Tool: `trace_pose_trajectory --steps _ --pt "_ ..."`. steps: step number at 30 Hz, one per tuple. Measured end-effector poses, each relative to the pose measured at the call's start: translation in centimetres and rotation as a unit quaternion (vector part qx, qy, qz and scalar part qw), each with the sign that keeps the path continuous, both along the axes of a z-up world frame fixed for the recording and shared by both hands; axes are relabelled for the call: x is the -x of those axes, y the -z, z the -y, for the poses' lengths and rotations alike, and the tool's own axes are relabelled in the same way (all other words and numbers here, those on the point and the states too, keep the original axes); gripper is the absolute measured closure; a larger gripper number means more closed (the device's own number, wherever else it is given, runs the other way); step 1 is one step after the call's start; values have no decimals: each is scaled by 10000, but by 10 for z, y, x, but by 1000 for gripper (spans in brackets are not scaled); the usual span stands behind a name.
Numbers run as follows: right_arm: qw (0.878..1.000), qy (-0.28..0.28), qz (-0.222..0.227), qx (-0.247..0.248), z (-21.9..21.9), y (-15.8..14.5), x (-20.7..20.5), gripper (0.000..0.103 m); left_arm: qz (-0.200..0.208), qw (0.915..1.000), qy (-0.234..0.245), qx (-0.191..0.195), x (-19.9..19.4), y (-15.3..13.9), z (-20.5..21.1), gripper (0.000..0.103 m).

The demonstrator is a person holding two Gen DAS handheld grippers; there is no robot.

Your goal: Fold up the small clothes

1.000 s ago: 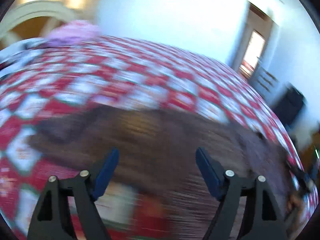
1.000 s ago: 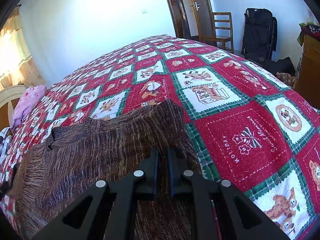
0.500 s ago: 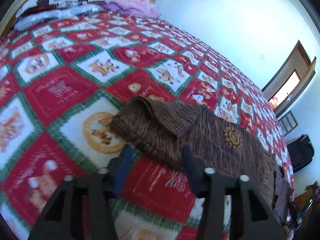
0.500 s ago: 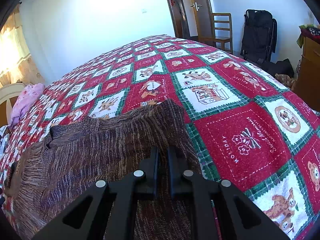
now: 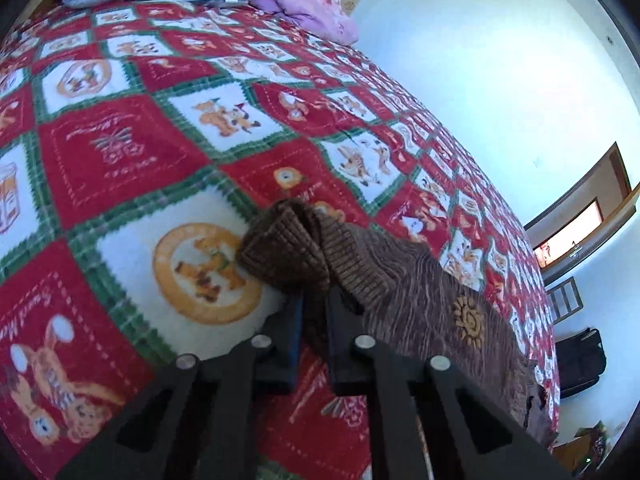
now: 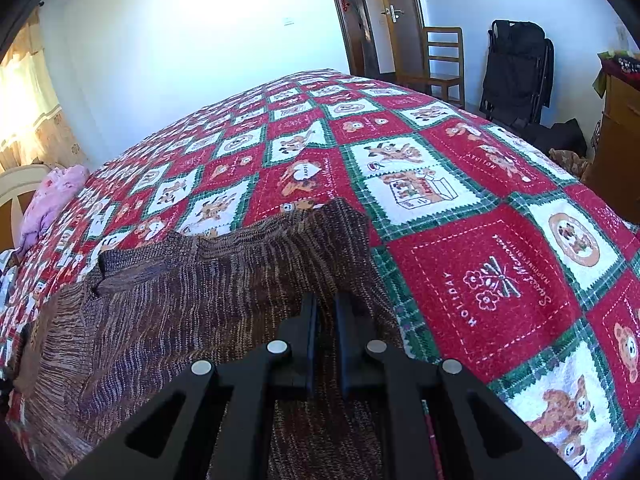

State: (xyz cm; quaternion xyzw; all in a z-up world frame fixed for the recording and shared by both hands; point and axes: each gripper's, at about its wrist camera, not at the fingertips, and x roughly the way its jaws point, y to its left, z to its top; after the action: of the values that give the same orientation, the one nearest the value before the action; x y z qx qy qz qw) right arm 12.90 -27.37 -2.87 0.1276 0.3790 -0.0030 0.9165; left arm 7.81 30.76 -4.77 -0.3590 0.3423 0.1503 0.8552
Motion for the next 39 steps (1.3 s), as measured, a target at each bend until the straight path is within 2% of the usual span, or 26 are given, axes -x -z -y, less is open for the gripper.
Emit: trace_pose_trajectory --steps 2,3,4,5,7,9,10,11,14,16,17,18,20,21,22,23,24,26,29,32,34,37,39 --pt "10000 0 1 -7 0 0 0 94 -56 9999 -77 65 1 -2 0 84" --pt "10000 0 3 -2 0 0 0 94 -78 9998 -101 142 2 -5 1 76" --pt "10000 0 3 -3 0 0 0 94 -79 9998 -90 160 1 -8 2 63" --pt "10000 1 2 -9 0 0 0 94 -74 9999 -93 104 1 -11 5 55" --pt "10000 0 1 -7 0 0 0 94 -114 9992 -215 -318 2 -22 12 23" --pt "10000 0 1 -7 0 0 0 94 -98 9962 -453 -735 6 -29 17 20" --pt "10000 0 1 -9 0 0 0 94 -16 9954 -543 -790 10 -31 18 20" --pt "10000 0 1 -9 0 0 0 94 67 9954 -580 -757 14 -30 18 20" --pt "10000 -1 0 -9 0 0 0 94 -124 9970 -689 -333 24 -15 21 20" --pt "10000 0 1 -12 0 0 0 94 33 9953 -743 -620 28 -17 31 20" --pt "10000 0 -1 -1 0 0 0 94 -14 9955 -676 -670 22 -16 33 19" --pt "10000 0 -3 12 0 0 0 94 -87 9959 -621 -652 15 -15 33 15" --pt "10000 -1 -4 19 0 0 1 94 -57 9960 -678 -580 4 -14 27 14" --pt "10000 -1 -2 9 0 0 1 94 111 9952 -819 -515 1 -13 21 20" --pt "10000 -1 -2 3 0 0 1 94 246 9948 -882 -441 -1 -13 16 48" --pt "10000 -1 -2 6 0 0 0 94 353 9955 -861 -171 -6 -8 8 67" --pt "10000 0 -2 14 0 0 0 94 348 9958 -825 183 -9 0 1 98" --pt "10000 0 -4 15 0 0 0 94 508 9927 -919 593 -4 10 -6 96" --pt "10000 -1 -1 -1 0 0 0 94 563 9959 -690 164 4 3 6 97" --pt "10000 0 0 7 0 0 0 94 613 9966 -545 115 3 -3 12 97" --pt "10000 -1 0 -6 0 0 0 94 543 9977 -397 -110 -9 -13 19 97" --pt "10000 0 3 -10 0 0 0 94 669 9972 88 -320 -28 -41 45 98" --pt "10000 1 6 -17 1 1 0 94 991 9900 655 -765 -36 -74 87 98"
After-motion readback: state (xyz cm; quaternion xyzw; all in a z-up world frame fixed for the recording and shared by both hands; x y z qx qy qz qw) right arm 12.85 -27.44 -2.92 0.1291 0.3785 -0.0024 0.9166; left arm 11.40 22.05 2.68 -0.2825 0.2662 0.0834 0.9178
